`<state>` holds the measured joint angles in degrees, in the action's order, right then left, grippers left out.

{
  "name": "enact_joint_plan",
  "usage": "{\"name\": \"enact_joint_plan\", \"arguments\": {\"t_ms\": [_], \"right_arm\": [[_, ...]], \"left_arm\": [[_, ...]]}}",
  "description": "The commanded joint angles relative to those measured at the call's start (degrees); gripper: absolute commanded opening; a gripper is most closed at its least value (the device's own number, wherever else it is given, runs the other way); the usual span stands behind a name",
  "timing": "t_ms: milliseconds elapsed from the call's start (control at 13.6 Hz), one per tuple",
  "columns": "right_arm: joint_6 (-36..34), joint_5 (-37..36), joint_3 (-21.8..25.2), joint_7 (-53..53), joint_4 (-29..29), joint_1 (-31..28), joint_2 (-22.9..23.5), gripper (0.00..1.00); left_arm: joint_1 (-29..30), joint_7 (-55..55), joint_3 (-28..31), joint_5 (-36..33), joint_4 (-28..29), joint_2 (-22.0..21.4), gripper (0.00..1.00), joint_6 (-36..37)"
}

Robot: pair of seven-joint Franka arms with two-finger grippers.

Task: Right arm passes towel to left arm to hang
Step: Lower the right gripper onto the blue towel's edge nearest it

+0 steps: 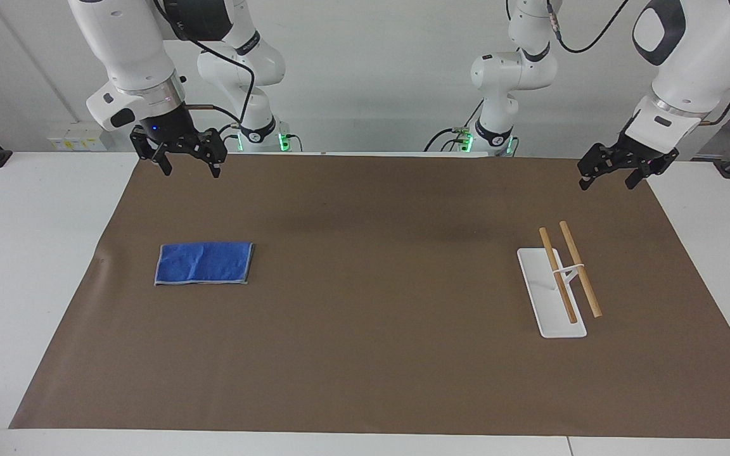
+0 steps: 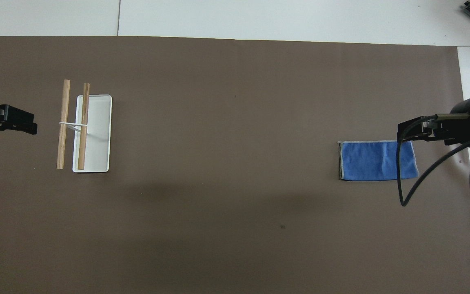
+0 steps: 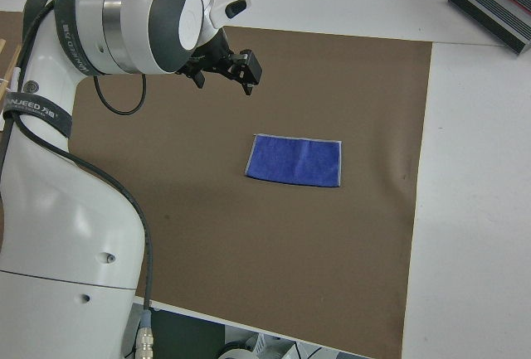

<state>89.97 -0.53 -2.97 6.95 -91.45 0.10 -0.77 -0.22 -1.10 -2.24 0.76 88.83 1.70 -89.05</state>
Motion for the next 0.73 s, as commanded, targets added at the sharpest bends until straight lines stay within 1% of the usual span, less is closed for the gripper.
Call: {"name": "enact_joint_plan", "arguments": {"t_ms": [0, 220, 293, 513, 659], "right_arm": [[0.21, 0.53, -0.02, -1.68, -1.53, -1.25, -1.34, 1.00], [0.91, 0.53, 0.07, -1.76, -1.97, -2.91, -1.25, 1.00], [3.26, 0.53, -0.02, -1.94, -3.54, -3.87, -1.43, 1.00], [9.77, 0.53, 0.07, -8.34, -8.72, -6.25, -1.69, 1.00], [13.46, 0.53, 0.07, -10.10, -12.33, -6.96, -1.61, 1.00]], "left_arm": [[-0.22, 0.57, 0.13, -0.14, 2.13, -1.61, 1.00, -1.22], [-0.22, 0.57, 0.13, -0.05, 2.22, -1.70, 1.00, -1.22], [-0.22, 0.57, 0.13, -0.14, 2.22, -1.70, 1.00, -1.39], [-0.22, 0.57, 0.13, -0.14, 2.31, -1.70, 1.00, -1.57], [-0.22, 0.57, 0.13, -0.05, 2.22, -1.70, 1.00, -1.57]]}}
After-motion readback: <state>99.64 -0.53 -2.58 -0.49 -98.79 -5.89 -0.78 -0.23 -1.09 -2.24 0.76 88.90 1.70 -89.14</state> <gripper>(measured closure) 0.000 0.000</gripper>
